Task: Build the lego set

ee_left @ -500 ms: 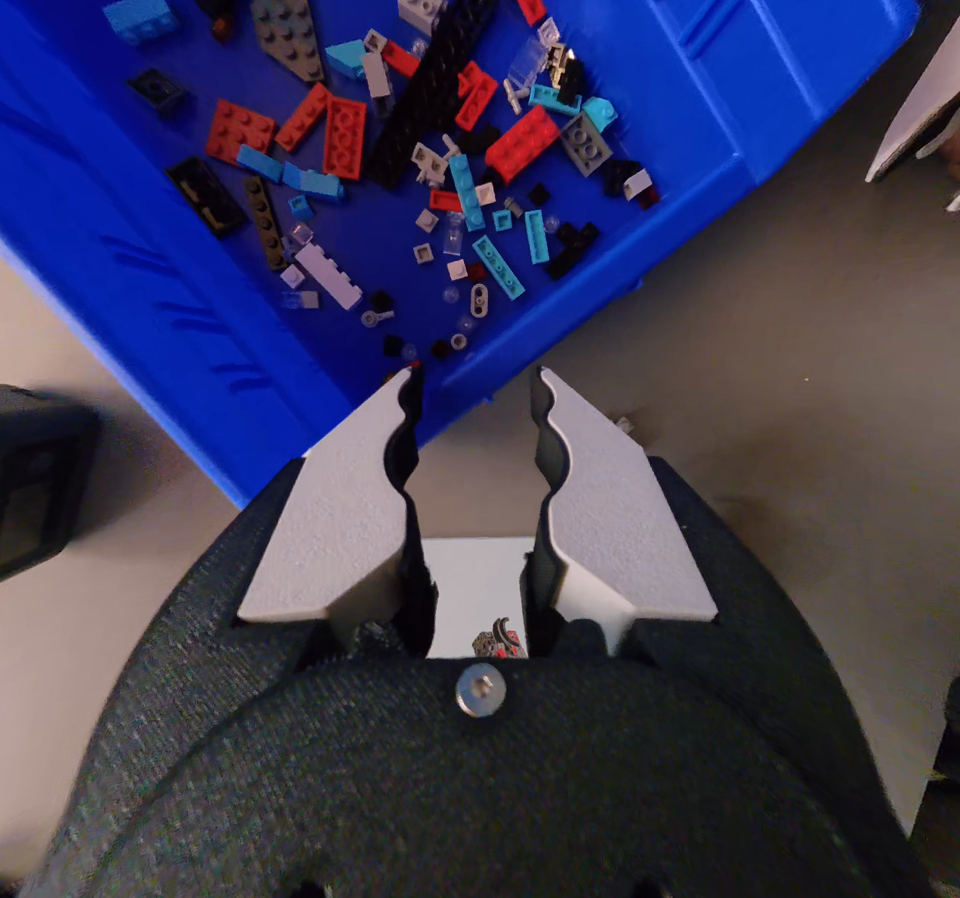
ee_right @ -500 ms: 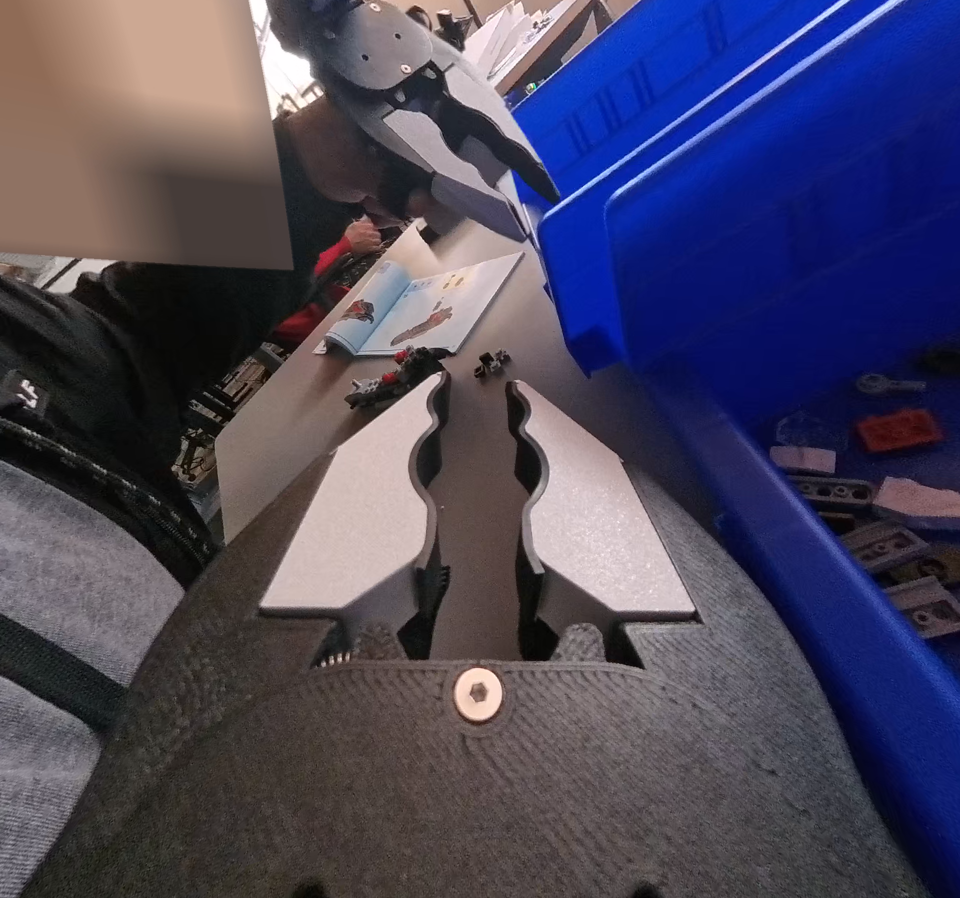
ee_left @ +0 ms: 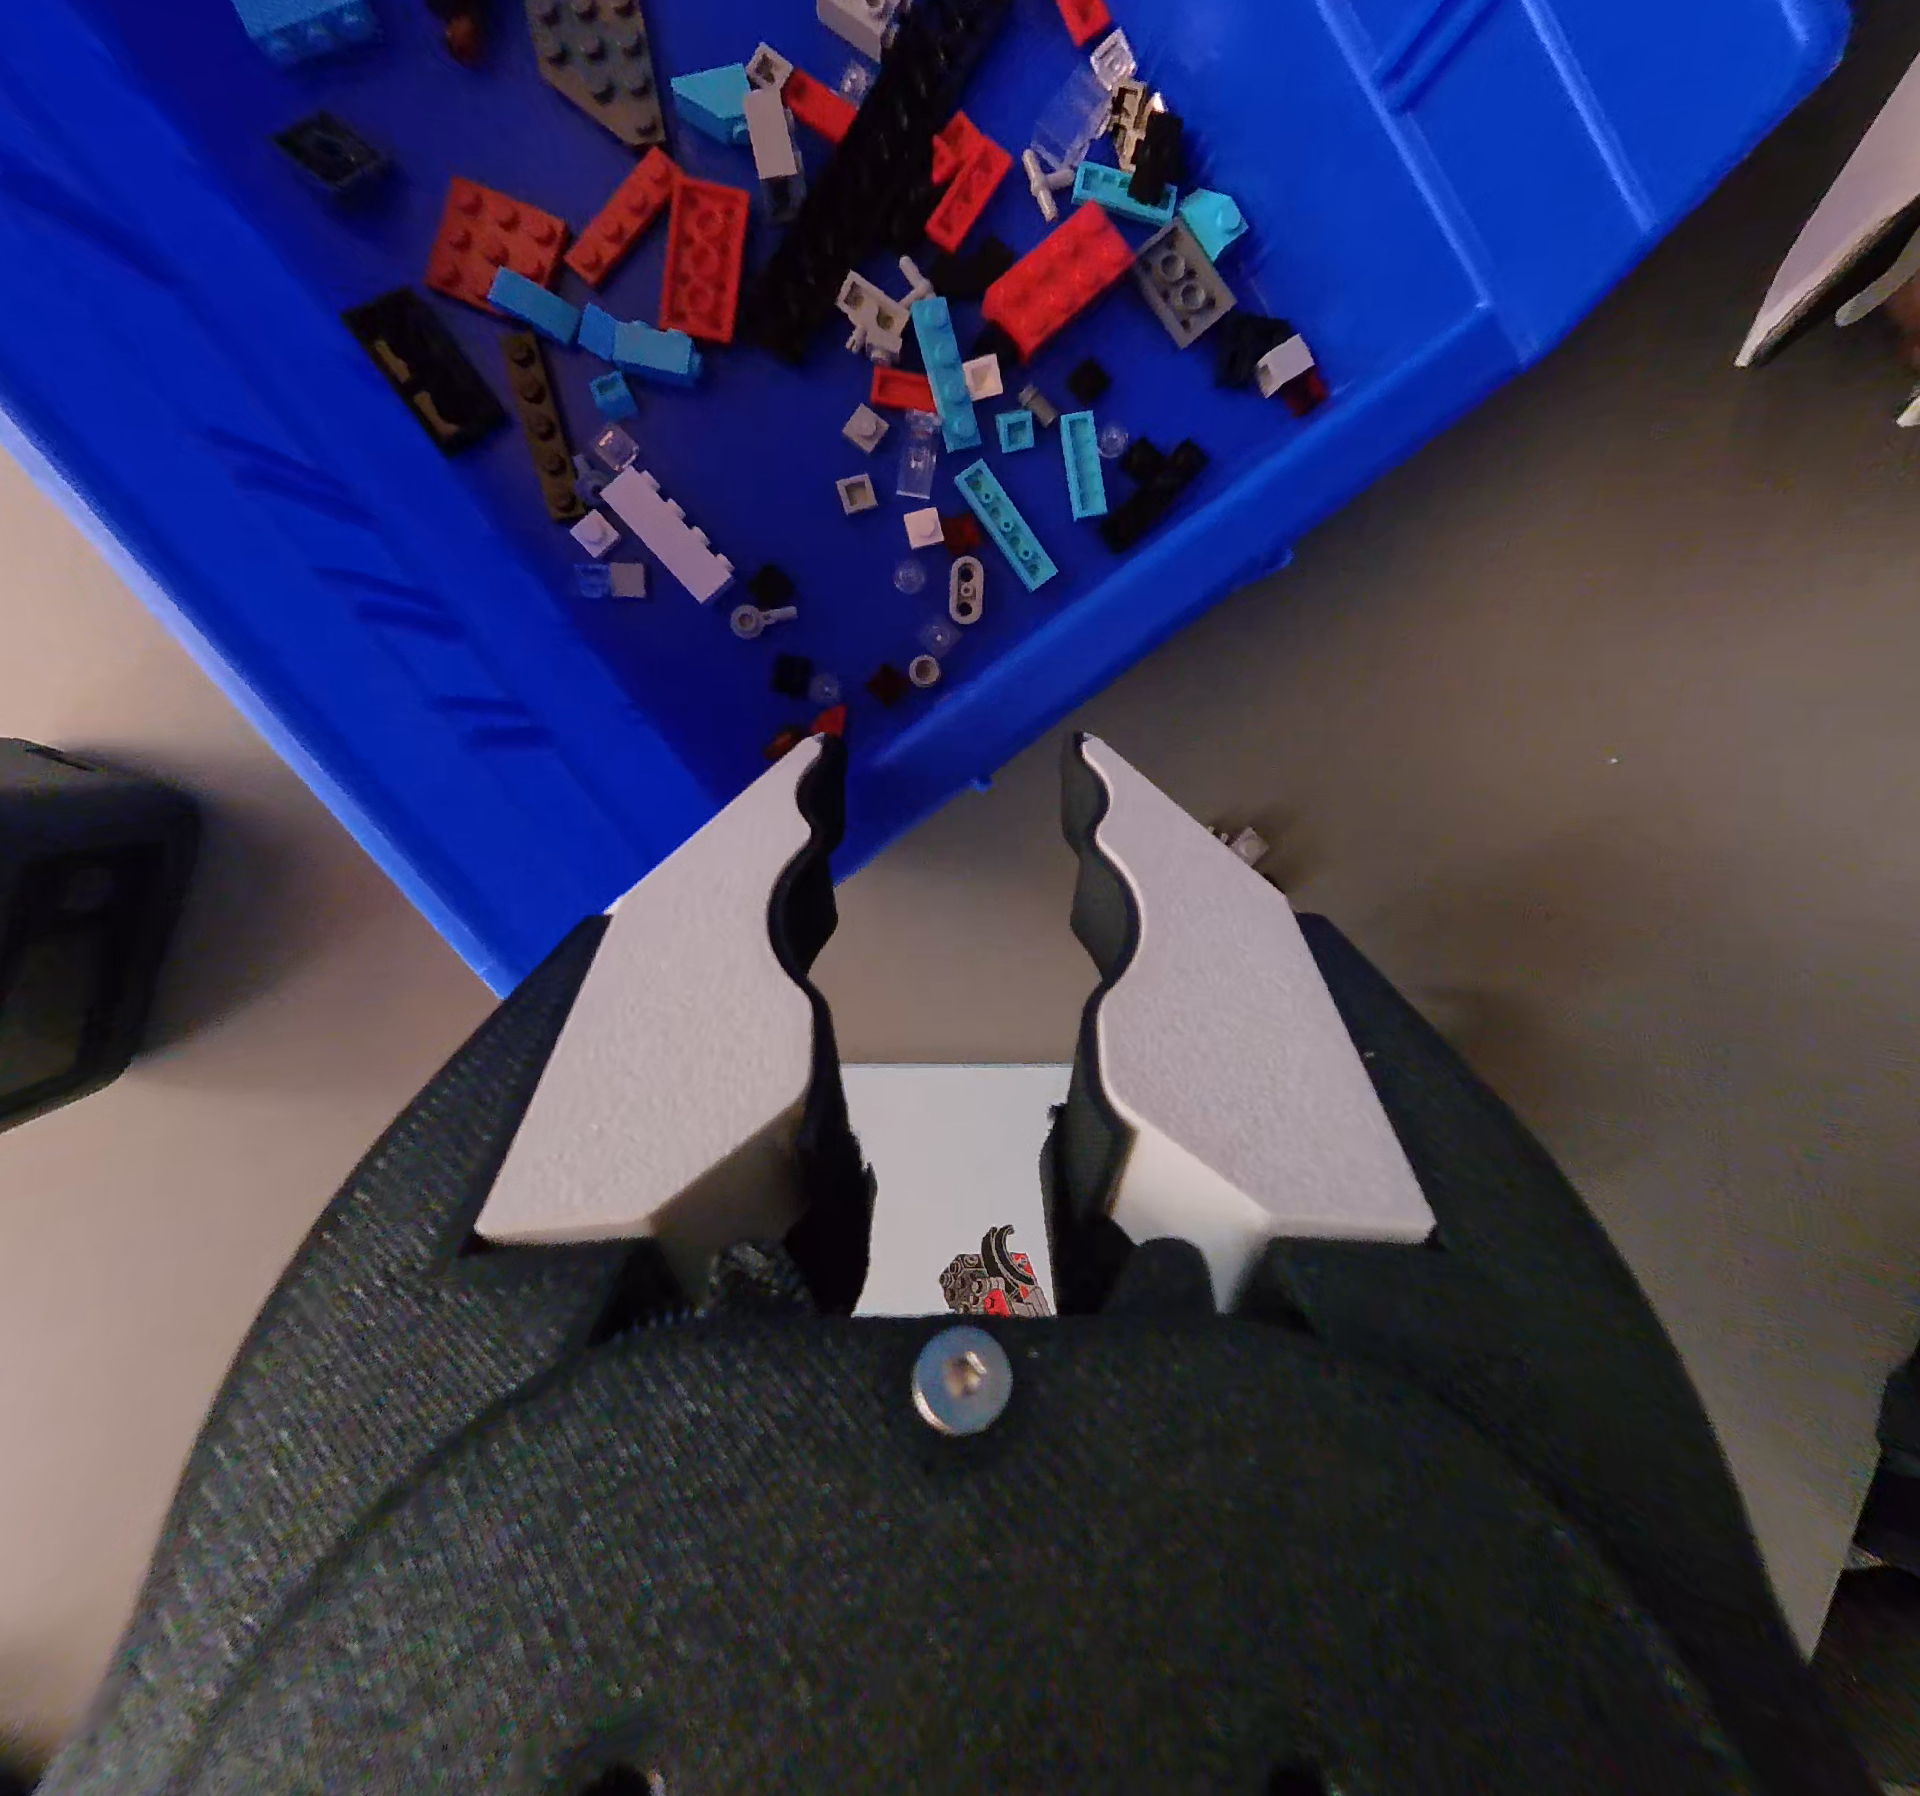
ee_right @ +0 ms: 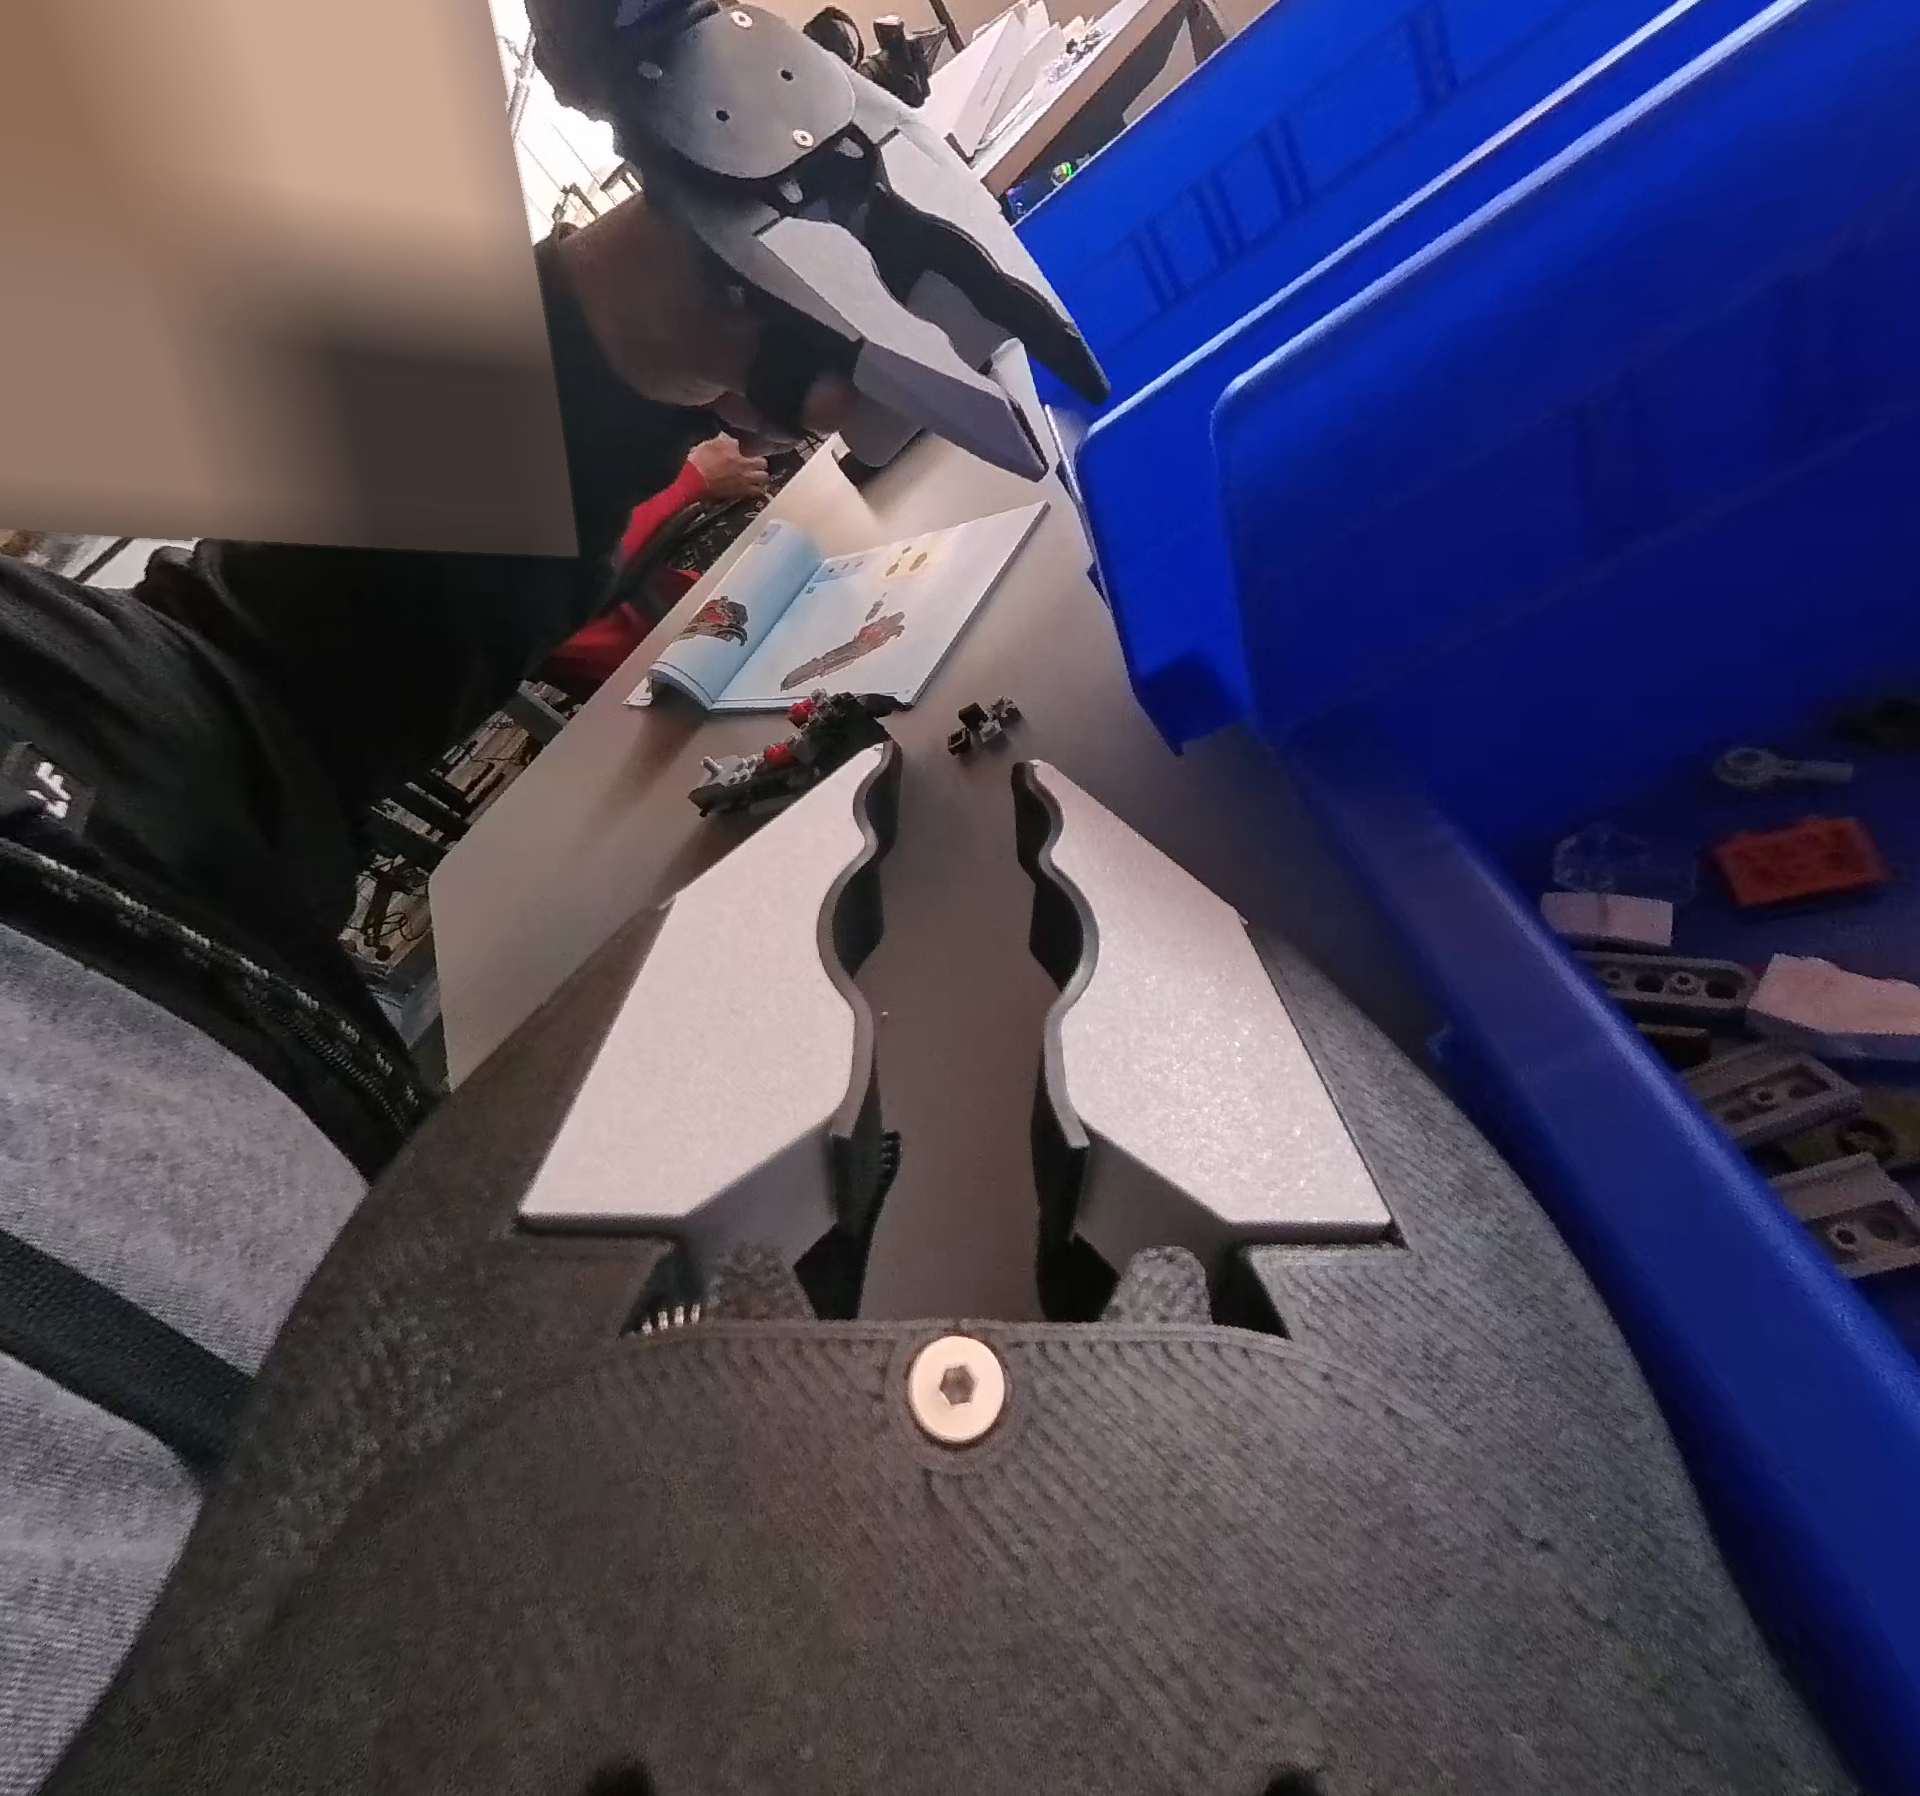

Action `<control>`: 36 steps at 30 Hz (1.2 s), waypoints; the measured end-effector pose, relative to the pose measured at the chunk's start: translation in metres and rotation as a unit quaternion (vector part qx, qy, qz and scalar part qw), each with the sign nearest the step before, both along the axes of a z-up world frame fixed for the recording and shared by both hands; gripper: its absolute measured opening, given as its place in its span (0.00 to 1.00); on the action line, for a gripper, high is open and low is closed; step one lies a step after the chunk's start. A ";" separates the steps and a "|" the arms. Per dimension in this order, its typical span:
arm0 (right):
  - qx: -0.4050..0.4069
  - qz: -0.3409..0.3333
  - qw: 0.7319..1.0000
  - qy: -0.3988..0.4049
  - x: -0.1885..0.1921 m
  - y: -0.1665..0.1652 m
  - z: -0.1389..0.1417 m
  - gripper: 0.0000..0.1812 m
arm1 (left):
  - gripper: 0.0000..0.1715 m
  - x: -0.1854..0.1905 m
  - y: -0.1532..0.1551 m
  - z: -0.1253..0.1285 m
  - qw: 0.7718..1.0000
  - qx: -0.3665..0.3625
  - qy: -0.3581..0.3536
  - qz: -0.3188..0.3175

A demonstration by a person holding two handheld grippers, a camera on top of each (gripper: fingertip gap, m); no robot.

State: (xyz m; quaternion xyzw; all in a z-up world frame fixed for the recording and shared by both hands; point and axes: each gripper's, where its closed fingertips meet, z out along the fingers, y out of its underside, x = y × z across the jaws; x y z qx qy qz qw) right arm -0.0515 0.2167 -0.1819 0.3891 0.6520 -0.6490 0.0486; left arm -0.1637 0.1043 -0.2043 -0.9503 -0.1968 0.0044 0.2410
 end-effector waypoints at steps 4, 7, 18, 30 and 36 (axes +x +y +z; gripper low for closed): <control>0.000 0.000 1.000 0.000 0.000 0.000 0.000 0.12 | 0.25 0.000 0.000 0.001 1.000 0.000 0.000 0.000; 0.000 0.000 1.000 0.000 0.000 0.000 0.000 0.12 | 0.25 0.000 0.000 0.001 1.000 0.000 0.000 0.001; 0.000 0.000 1.000 0.000 0.000 0.000 0.000 0.12 | 0.25 0.001 0.004 0.002 1.000 0.007 -0.001 0.000; 0.001 -0.001 1.000 0.000 0.000 0.000 0.000 0.12 | 0.25 -0.006 0.018 0.010 0.999 0.046 0.011 0.027; 0.001 -0.002 1.000 0.000 0.000 0.000 0.000 0.12 | 0.25 -0.012 0.032 0.017 0.994 0.091 0.025 0.048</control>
